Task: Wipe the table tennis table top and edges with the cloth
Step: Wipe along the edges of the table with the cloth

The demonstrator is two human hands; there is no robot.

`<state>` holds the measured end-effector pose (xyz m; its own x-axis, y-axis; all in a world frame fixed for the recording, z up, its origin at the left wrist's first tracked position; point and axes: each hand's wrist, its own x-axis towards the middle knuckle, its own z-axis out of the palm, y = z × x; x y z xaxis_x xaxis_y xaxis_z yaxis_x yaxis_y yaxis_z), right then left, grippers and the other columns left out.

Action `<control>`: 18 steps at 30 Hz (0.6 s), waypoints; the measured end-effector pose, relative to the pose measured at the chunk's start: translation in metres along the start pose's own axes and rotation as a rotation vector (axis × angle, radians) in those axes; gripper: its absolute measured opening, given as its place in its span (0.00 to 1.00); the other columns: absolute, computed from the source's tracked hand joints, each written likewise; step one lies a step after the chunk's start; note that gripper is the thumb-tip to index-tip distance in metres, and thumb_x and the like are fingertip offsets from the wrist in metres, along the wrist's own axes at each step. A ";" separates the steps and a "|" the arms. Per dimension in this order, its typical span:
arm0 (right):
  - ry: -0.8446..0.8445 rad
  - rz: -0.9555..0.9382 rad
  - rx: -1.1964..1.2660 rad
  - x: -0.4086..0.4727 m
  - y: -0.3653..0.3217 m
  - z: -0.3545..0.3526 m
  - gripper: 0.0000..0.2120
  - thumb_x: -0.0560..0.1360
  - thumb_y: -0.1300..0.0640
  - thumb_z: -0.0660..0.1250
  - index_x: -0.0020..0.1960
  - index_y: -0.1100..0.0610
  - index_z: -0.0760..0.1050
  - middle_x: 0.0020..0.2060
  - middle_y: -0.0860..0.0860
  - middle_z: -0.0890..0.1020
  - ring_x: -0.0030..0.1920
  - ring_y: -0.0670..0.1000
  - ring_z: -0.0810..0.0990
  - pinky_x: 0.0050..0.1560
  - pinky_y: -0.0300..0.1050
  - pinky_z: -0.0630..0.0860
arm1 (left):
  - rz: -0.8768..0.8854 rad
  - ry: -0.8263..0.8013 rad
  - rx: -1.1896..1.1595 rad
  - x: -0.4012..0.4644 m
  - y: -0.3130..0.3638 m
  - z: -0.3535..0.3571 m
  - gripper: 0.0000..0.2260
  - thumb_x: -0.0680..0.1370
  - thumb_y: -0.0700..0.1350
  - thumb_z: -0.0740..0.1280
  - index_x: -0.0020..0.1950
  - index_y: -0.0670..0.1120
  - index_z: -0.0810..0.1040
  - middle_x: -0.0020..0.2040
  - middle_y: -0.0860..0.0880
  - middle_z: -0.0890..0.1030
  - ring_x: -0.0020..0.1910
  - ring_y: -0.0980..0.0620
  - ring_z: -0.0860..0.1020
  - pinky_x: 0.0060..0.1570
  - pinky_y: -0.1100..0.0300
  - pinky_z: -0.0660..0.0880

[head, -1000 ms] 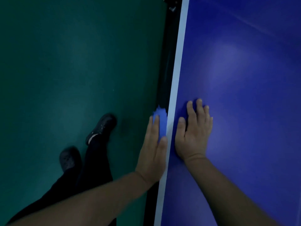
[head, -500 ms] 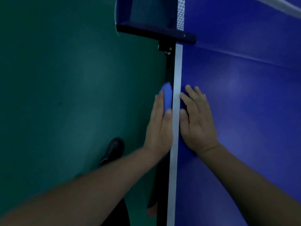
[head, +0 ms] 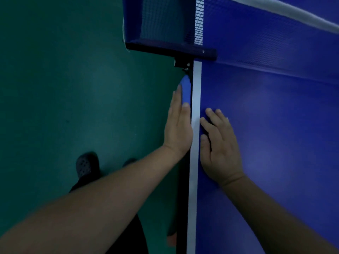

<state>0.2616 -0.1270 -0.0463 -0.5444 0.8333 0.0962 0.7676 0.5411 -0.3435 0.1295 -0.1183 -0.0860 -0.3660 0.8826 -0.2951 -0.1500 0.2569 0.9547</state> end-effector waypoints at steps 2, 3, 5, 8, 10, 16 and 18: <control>0.010 0.002 -0.001 0.000 0.000 0.000 0.19 0.83 0.59 0.56 0.70 0.64 0.73 0.74 0.58 0.70 0.78 0.59 0.63 0.76 0.62 0.62 | -0.028 -0.021 -0.061 -0.049 -0.015 -0.003 0.23 0.86 0.50 0.49 0.82 0.52 0.52 0.82 0.55 0.55 0.80 0.58 0.53 0.80 0.46 0.52; 0.015 0.002 -0.001 0.000 0.001 0.000 0.19 0.83 0.59 0.56 0.70 0.64 0.73 0.74 0.58 0.70 0.78 0.58 0.63 0.76 0.63 0.62 | -0.051 -0.035 -0.091 -0.080 -0.023 -0.005 0.22 0.86 0.50 0.49 0.81 0.54 0.52 0.82 0.57 0.55 0.80 0.58 0.53 0.80 0.45 0.52; 0.016 0.006 0.008 -0.001 0.001 0.000 0.19 0.83 0.59 0.56 0.69 0.64 0.73 0.74 0.57 0.70 0.78 0.58 0.63 0.75 0.63 0.62 | -0.113 -0.056 -0.113 -0.139 -0.032 -0.008 0.22 0.85 0.54 0.51 0.79 0.59 0.53 0.81 0.64 0.55 0.80 0.60 0.53 0.80 0.45 0.52; 0.013 0.008 0.012 -0.001 0.002 0.000 0.19 0.83 0.59 0.56 0.70 0.64 0.73 0.74 0.57 0.70 0.78 0.58 0.63 0.76 0.62 0.61 | -0.160 -0.047 -0.101 -0.143 -0.026 -0.009 0.23 0.82 0.58 0.51 0.78 0.62 0.54 0.79 0.67 0.57 0.79 0.62 0.54 0.80 0.47 0.53; 0.010 0.004 0.006 -0.001 0.002 -0.001 0.19 0.83 0.59 0.56 0.70 0.64 0.73 0.74 0.57 0.70 0.78 0.58 0.63 0.77 0.61 0.61 | -0.084 -0.044 -0.059 -0.096 -0.015 -0.007 0.24 0.84 0.55 0.50 0.81 0.56 0.55 0.81 0.59 0.58 0.80 0.60 0.55 0.80 0.47 0.53; 0.011 0.002 -0.004 -0.001 0.001 -0.001 0.19 0.82 0.60 0.57 0.70 0.65 0.73 0.74 0.59 0.70 0.77 0.59 0.64 0.76 0.62 0.62 | -0.097 0.010 -0.044 0.033 0.019 -0.001 0.28 0.81 0.55 0.51 0.82 0.51 0.59 0.80 0.54 0.63 0.78 0.55 0.61 0.78 0.48 0.57; 0.015 -0.002 0.001 -0.001 0.002 -0.001 0.19 0.82 0.60 0.57 0.70 0.65 0.73 0.74 0.59 0.70 0.77 0.59 0.63 0.76 0.63 0.62 | -0.051 -0.002 -0.027 0.007 0.011 -0.002 0.29 0.81 0.56 0.51 0.82 0.50 0.58 0.81 0.53 0.61 0.79 0.56 0.59 0.79 0.47 0.56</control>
<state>0.2636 -0.1270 -0.0464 -0.5406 0.8339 0.1108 0.7662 0.5425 -0.3445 0.1236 -0.1105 -0.0774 -0.3556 0.8695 -0.3429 -0.1927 0.2907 0.9372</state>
